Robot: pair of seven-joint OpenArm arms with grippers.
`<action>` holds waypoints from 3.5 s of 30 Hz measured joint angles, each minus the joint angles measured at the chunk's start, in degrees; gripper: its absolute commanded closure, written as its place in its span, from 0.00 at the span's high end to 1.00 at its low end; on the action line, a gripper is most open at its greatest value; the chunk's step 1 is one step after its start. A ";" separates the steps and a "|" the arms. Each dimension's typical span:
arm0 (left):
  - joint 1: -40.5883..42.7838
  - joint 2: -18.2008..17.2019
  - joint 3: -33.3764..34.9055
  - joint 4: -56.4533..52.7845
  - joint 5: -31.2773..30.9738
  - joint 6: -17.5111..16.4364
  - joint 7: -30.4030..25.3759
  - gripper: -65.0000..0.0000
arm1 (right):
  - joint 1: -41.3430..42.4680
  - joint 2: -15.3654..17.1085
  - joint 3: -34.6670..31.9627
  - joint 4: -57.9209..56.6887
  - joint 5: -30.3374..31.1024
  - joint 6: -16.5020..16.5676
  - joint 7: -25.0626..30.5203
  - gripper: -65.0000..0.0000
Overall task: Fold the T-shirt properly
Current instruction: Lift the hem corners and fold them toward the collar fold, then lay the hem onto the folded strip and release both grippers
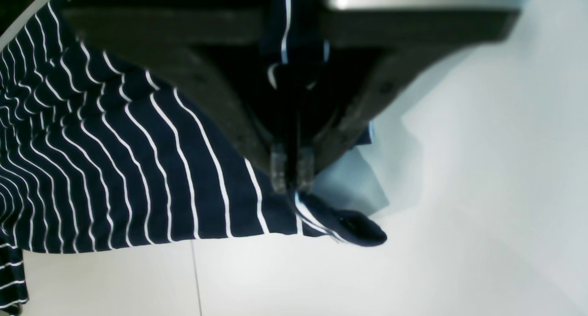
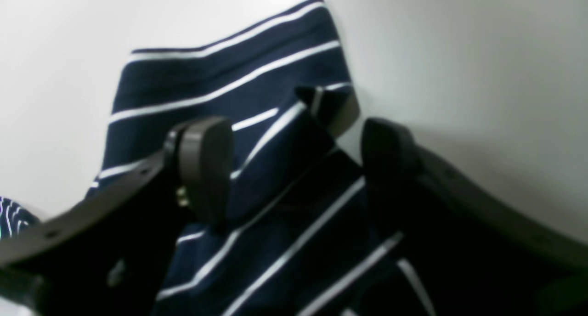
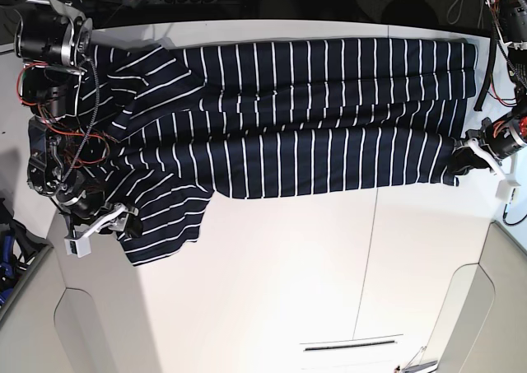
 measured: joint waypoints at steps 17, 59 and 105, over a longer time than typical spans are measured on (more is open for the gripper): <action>-0.02 0.00 0.00 0.00 0.00 0.00 0.00 0.00 | -0.17 -0.48 -0.15 2.80 0.42 1.09 -6.99 0.00; 14.10 -5.51 -9.11 17.57 -5.29 0.00 10.73 0.00 | -44.33 2.21 16.90 74.71 31.32 1.51 -36.76 0.00; 25.00 -3.21 -25.09 17.57 -14.25 0.00 13.38 0.36 | -48.46 -0.66 22.60 66.93 31.65 1.31 -35.28 0.51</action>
